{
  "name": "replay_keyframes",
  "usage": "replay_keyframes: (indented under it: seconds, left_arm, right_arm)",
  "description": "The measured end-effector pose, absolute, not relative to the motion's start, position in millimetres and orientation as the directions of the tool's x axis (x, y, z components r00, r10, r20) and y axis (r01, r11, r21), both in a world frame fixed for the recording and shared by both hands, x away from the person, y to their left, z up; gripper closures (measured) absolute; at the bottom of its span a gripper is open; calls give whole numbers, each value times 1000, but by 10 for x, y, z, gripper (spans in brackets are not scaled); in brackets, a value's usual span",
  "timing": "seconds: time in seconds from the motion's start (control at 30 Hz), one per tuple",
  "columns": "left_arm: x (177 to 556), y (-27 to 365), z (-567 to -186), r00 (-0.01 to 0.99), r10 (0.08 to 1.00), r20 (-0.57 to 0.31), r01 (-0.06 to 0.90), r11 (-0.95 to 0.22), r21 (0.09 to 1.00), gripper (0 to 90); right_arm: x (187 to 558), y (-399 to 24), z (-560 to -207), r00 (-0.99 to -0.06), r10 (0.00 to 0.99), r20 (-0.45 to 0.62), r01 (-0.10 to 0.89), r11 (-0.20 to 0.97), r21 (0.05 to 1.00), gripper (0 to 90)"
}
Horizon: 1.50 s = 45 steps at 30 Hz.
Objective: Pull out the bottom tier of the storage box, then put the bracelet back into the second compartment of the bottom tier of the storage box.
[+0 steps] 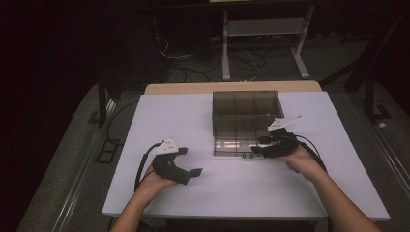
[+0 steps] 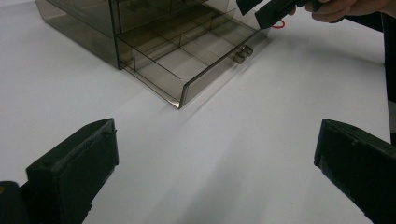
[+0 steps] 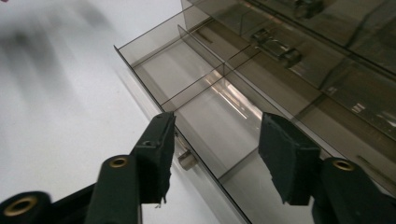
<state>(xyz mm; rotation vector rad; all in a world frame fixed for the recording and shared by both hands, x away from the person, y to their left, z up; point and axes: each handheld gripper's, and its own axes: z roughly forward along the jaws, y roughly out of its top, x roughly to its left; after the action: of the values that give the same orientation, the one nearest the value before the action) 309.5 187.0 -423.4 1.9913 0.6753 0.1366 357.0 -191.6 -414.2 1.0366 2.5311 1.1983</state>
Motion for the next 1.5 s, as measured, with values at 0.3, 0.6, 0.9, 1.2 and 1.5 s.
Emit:
replay_keyframes:
  seconds: [0.3, 0.6, 0.9, 1.2, 1.5]
  left_arm:
    - [3088, 1875, -4234, 837, 516, -183, 402, -353, 845, 0]
    - [3084, 1873, -4231, 837, 517, -182, 401, -353, 845, 0]
    - [3085, 1879, -4236, 836, 517, -181, 403, -355, 844, 0]
    - [3072, 1891, -4238, 836, 521, -170, 398, -363, 842, 0]
    - [3080, 1891, -4235, 833, 526, -170, 400, -361, 842, 0]
  right_arm:
    - [3487, -2071, -4121, -728, 674, 127, 521, 422, 742, 391]
    - [3447, -2202, -4092, -713, 689, 130, 523, 399, 754, 384]
    - [3412, -2325, -4082, -697, 706, 123, 525, 386, 758, 347]
    - [3385, -2456, -4076, -681, 723, 119, 529, 372, 763, 343]
    - [3349, -2618, -4098, -653, 747, 122, 545, 352, 761, 344]
